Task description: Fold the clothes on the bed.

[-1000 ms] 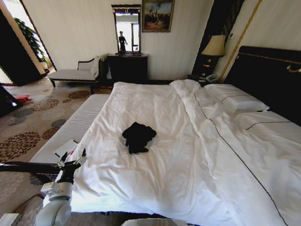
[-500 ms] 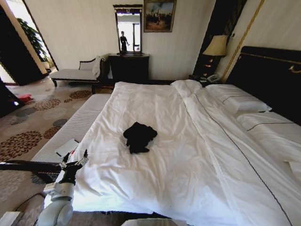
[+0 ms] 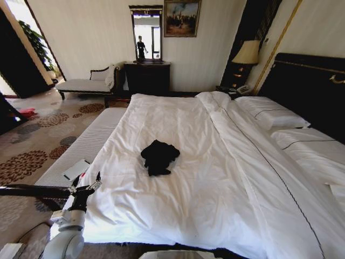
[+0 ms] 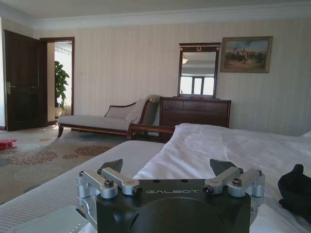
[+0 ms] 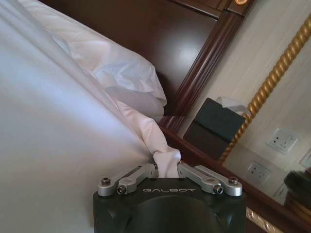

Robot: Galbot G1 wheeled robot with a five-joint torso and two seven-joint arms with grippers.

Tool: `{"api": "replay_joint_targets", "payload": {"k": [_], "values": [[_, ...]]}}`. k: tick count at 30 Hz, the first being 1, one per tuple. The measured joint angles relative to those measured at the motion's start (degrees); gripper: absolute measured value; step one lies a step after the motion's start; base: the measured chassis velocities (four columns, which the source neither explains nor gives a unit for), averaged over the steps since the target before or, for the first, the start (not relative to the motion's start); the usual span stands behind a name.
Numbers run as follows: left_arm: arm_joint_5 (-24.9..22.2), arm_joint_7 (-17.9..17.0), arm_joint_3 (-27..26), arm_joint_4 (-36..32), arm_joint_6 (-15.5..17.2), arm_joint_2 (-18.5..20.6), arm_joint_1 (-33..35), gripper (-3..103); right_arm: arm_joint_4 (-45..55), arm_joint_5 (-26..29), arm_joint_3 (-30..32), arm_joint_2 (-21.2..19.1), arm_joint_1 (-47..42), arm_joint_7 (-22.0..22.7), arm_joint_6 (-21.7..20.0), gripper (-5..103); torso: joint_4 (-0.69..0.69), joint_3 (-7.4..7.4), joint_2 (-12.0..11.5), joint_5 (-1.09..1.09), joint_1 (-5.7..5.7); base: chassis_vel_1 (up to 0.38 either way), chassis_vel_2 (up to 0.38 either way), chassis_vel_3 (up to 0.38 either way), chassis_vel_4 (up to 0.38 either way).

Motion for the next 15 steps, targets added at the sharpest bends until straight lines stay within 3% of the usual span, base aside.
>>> {"api": "replay_joint_targets", "payload": {"k": [7, 15], "values": [[-0.09, -0.21, -0.91, -1.24, 0.22, 0.02, 0.87, 100, -4.56, -0.62, -1.16, -3.18, 3.76, 1.54, -0.27, 2, 0.06, 0.00, 0.00, -0.01, 0.00, 0.000, 0.000, 0.000, 0.000], [0.21, -0.21, -0.62, -1.01, 0.22, -0.20, 1.00, 100, -5.24, -0.65, 1.11, -2.61, 2.64, 3.08, -1.45, 2, 0.09, 0.00, 0.00, -0.01, 0.00, 0.000, 0.000, 0.000, 0.000]]}}
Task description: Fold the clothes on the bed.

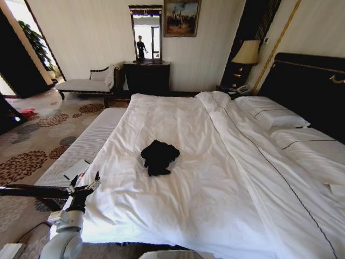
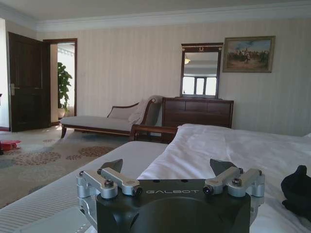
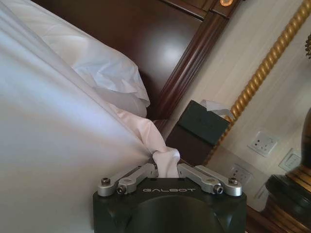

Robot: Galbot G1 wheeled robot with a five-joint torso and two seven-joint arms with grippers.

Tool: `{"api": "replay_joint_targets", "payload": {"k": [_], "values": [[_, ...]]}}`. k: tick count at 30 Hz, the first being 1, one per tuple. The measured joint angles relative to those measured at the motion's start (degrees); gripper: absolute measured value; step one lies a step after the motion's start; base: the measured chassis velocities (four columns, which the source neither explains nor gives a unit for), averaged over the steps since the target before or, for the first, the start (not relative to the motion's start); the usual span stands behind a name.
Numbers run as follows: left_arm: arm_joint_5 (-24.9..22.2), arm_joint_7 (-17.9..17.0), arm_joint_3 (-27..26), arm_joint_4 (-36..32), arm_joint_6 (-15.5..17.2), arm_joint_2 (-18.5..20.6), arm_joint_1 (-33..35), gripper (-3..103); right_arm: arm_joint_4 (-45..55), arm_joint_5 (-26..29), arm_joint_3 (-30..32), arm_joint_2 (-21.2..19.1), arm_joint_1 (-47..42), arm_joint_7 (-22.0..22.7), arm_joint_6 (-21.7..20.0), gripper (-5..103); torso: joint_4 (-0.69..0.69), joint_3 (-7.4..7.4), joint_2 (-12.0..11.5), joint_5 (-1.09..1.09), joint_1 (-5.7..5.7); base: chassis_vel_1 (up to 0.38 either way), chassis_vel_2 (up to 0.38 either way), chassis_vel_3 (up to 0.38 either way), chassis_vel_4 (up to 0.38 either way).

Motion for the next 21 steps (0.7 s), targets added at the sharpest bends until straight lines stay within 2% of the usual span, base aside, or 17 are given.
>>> {"api": "replay_joint_targets", "payload": {"k": [5, 12, 18, 19, 20, 21], "values": [[0.16, 0.00, 0.61, 0.48, 0.00, -0.21, -0.89, 100, -1.32, 0.03, 1.05, -0.32, -0.46, 0.09, 0.68, 2, 0.00, 0.00, 0.00, 0.00, 0.00, 0.000, 0.000, 0.000, 0.000], [0.17, -0.05, 0.88, 0.70, 0.07, 0.04, -1.52, 100, -1.52, -0.89, 0.73, -0.54, 0.81, -0.44, 1.32, 2, -0.14, 0.00, 0.00, 0.00, 0.00, 0.000, 0.000, 0.000, 0.000], [0.16, -0.08, 0.61, 0.87, 0.04, 0.18, -0.87, 100, -1.86, -0.73, -0.03, -0.26, 0.83, 0.23, 0.06, 1, -0.03, 0.00, 0.00, -0.02, 0.00, 0.000, 0.000, 0.000, 0.000], [0.18, -0.05, 0.50, 1.07, -0.29, 0.32, 0.05, 100, -0.66, 0.69, 0.12, 0.94, -0.42, 0.15, 0.36, 11, -0.05, 0.00, 0.00, -0.01, 0.00, 0.000, 0.000, 0.000, 0.000], [0.30, 0.01, 0.50, 1.14, -0.42, 0.43, 0.37, 100, 0.50, 1.61, 0.14, 1.45, -1.41, -0.39, 0.90, 16, -0.08, 0.00, 0.00, 0.00, 0.00, 0.000, 0.000, 0.000, 0.000], [0.30, 0.01, 0.50, 1.14, -0.42, 0.43, 0.37, 100, 0.50, 1.61, 0.14, 1.45, -1.41, -0.39, 0.90, 16, -0.08, 0.00, 0.00, 0.00, 0.00, 0.000, 0.000, 0.000, 0.000]]}}
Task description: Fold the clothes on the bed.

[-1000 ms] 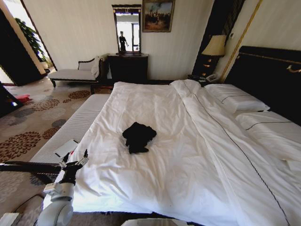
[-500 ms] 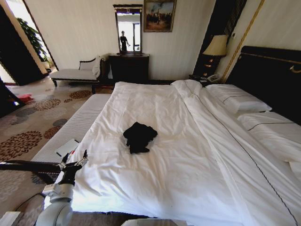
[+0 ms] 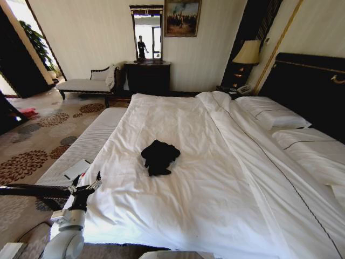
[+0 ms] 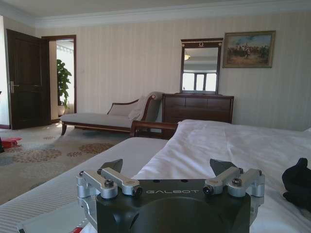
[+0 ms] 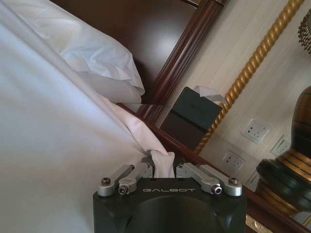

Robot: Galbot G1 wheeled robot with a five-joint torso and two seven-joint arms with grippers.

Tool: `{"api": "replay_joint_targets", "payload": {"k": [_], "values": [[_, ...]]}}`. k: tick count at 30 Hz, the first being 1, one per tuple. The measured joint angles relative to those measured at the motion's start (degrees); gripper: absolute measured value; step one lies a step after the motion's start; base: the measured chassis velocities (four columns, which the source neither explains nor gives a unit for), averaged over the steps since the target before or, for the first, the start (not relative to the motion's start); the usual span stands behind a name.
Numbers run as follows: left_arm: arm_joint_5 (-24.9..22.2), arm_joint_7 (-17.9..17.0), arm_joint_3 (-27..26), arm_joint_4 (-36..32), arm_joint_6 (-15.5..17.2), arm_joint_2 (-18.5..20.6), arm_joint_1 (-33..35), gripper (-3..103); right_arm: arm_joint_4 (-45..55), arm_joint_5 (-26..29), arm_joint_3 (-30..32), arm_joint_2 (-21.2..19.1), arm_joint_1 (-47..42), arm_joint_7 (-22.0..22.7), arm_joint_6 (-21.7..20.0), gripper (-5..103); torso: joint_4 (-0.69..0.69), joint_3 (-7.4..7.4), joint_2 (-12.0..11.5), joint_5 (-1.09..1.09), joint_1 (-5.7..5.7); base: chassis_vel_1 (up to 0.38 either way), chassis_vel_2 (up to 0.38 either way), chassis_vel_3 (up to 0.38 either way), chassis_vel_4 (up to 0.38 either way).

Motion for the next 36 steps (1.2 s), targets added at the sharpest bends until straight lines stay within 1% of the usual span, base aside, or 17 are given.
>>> {"api": "replay_joint_targets", "payload": {"k": [3, 4, 5, 6, 7, 9, 10, 11, 12, 14, 17, 20, 23, 27, 32, 35, 36], "values": [[0.69, 0.20, 0.06, 0.05, -0.27, 0.11, 0.28, 100, 5.17, 2.33, 0.62, 2.35, -2.57, -3.00, 3.01, 32, -0.09, 0.00, 0.00, -0.03, -0.01, 0.000, 0.000, 0.000, 0.000], [0.89, 0.22, 0.06, 0.03, -0.32, 0.11, 0.28, 100, 6.40, 2.84, 0.79, 2.93, -2.96, -3.74, 3.92, 32, -0.06, -0.01, 0.00, -0.02, -0.01, 0.000, 0.000, 0.000, 0.000], [1.23, 0.27, 0.05, -0.20, -0.41, 0.09, 0.31, 100, 8.37, 3.71, 1.10, 3.82, -3.52, -5.02, 5.05, 37, 0.00, 0.00, 0.00, -0.02, -0.01, 0.000, 0.000, 0.000, 0.000], [1.23, 0.27, 0.05, -0.20, -0.41, 0.09, 0.31, 100, 8.37, 3.71, 1.10, 3.82, -3.52, -5.02, 5.05, 37, 0.00, 0.00, 0.00, -0.02, -0.01, 0.000, 0.000, 0.000, 0.000], [1.30, 0.34, 0.03, -0.38, -0.44, 0.08, 0.37, 100, 9.50, 4.25, 1.21, 4.25, -3.91, -5.82, 5.55, 43, 0.02, -0.01, 0.00, -0.02, -0.01, 0.000, 0.000, 0.000, 0.000], [1.52, 1.64, -0.26, -1.66, -0.72, 0.23, 1.23, 100, 17.09, 7.41, 1.41, 6.29, -7.30, -12.54, 9.53, 54, 0.05, 0.00, 0.00, -0.03, 0.00, 0.000, 0.000, 0.000, 0.000], [1.63, 2.69, -0.31, -2.02, -0.99, 0.47, 1.83, 100, 19.57, 7.90, 1.44, 6.93, -8.45, -15.45, 10.79, 54, 0.03, 0.00, 0.00, -0.03, 0.00, 0.000, 0.000, 0.000, 0.000], [1.76, 3.29, -0.32, -2.16, -1.21, 0.64, 2.20, 100, 21.12, 8.05, 1.44, 7.34, -9.18, -17.15, 11.41, 60, 0.03, 0.00, 0.00, -0.03, 0.00, 0.000, 0.000, 0.000, 0.000], [1.76, 3.29, -0.32, -2.16, -1.21, 0.64, 2.20, 100, 21.12, 8.05, 1.44, 7.34, -9.18, -17.15, 11.41, 60, 0.03, 0.00, 0.00, -0.03, 0.00, 0.000, 0.000, 0.000, 0.000], [2.96, 5.52, -0.13, -2.51, -2.29, 1.25, 3.70, 100, 26.55, 8.07, 1.20, 9.03, -11.09, -22.31, 12.90, 71, 0.02, 0.00, 0.00, -0.02, -0.01, 0.000, 0.000, 0.000, 0.000], [3.81, 6.37, 0.12, -2.95, -2.77, 1.37, 4.44, 100, 30.84, 8.12, 0.91, 10.12, -12.23, -24.93, 13.60, 77, 0.03, -0.01, 0.00, -0.01, -0.01, 0.000, 0.000, 0.000, 0.000], [4.73, 7.05, 0.23, -4.64, -3.02, 1.35, 5.35, 100, 38.20, 8.23, 0.17, 11.09, -14.39, -27.72, 14.51, 93, 0.04, 0.00, 0.00, -0.02, 0.00, 0.000, 0.000, 0.000, 0.000], [5.24, 7.13, 0.25, -5.86, -3.03, 1.33, 5.66, 100, 43.72, 8.15, -0.82, 11.49, -15.60, -28.71, 14.67, 99, 0.03, 0.00, 0.00, -0.02, 0.00, 0.000, 0.000, 0.000, 0.000], [5.43, 7.09, 0.36, -7.00, -2.86, 1.29, 5.79, 100, 48.77, 8.00, -1.86, 11.50, -16.05, -29.09, 13.90, 100, 0.03, 0.00, 0.00, -0.01, -0.01, 0.000, 0.000, 0.000, 0.000], [5.94, 6.79, 0.65, -8.03, -2.46, 1.11, 5.93, 100, 54.00, 8.29, -4.09, 10.44, -15.38, -28.81, 10.46, 100, 0.04, 0.00, 0.00, -0.01, 0.00, 0.000, 0.000, 0.000, 0.000], [6.28, 6.79, 1.15, -8.25, -2.36, 1.25, 6.30, 100, 56.68, 6.84, -6.80, 9.87, -15.12, -28.40, 8.97, 100, 0.03, 0.00, 0.00, 0.01, 0.00, 0.000, 0.000, 0.000, 0.000], [6.50, 7.01, 1.61, -8.25, -2.37, 1.71, 6.71, 100, 58.29, 7.11, -8.57, 9.60, -15.23, -28.17, 7.33, 100, 0.03, 0.00, 0.00, 0.00, 0.00, 0.000, 0.000, 0.000, 0.000]]}}
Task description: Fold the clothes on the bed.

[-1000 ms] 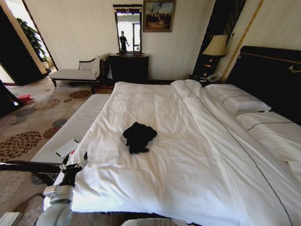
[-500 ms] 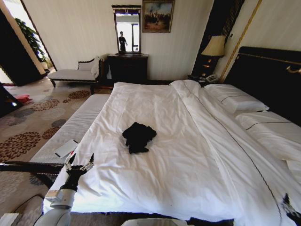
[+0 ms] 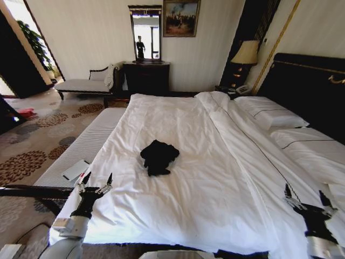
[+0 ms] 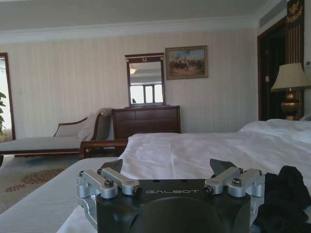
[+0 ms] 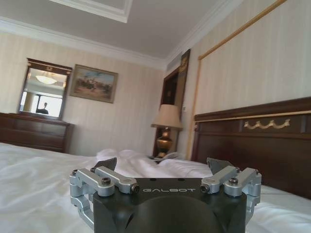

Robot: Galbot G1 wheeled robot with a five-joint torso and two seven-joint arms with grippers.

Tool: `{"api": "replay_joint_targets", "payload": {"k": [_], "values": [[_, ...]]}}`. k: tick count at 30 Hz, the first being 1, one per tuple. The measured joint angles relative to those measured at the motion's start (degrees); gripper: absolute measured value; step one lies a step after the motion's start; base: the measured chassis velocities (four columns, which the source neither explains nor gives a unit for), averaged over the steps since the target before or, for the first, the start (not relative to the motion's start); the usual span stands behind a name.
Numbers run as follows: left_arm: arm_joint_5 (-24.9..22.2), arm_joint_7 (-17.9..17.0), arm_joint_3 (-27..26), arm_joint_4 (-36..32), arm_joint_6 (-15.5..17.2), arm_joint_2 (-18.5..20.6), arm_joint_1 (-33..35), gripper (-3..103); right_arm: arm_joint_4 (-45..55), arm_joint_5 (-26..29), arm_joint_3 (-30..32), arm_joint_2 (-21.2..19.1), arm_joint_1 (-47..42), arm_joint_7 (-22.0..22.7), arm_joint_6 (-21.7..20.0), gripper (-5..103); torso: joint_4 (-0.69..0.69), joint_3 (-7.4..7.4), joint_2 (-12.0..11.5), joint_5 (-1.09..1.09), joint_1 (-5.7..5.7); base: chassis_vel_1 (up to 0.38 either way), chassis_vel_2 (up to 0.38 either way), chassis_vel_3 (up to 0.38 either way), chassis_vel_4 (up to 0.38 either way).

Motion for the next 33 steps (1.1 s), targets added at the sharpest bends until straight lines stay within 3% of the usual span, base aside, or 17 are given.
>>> {"api": "replay_joint_targets", "payload": {"k": [6, 10, 22, 33], "values": [[0.89, 0.37, 0.64, -0.40, -0.08, 0.32, 0.17, 100, 6.54, 1.04, -6.41, -0.30, 0.41, 0.61, -6.01, 100, 0.00, 0.00, 0.00, -0.01, 0.00, 0.000, 0.000, 0.000, 0.000], [2.29, 0.35, 1.20, -0.46, 0.09, -0.38, -0.16, 100, 9.15, 0.33, -7.96, -0.79, 1.52, 0.77, -7.71, 100, 0.00, 0.00, 0.00, -0.01, 0.00, 0.000, 0.000, 0.000, 0.000], [4.15, -0.50, 3.71, -0.56, 0.70, -0.79, -2.08, 100, 8.88, -7.62, -9.50, -1.23, 4.20, 1.39, -9.97, 100, -0.01, 0.00, 0.00, 0.00, 0.00, 0.000, 0.000, 0.000, 0.000], [3.01, -0.73, 1.87, -0.74, 0.78, -0.93, -0.85, 100, 8.62, -6.88, -8.82, 0.01, 4.29, 1.88, -10.27, 100, 0.01, 0.00, 0.00, 0.00, 0.00, 0.000, 0.000, 0.000, 0.000]]}}
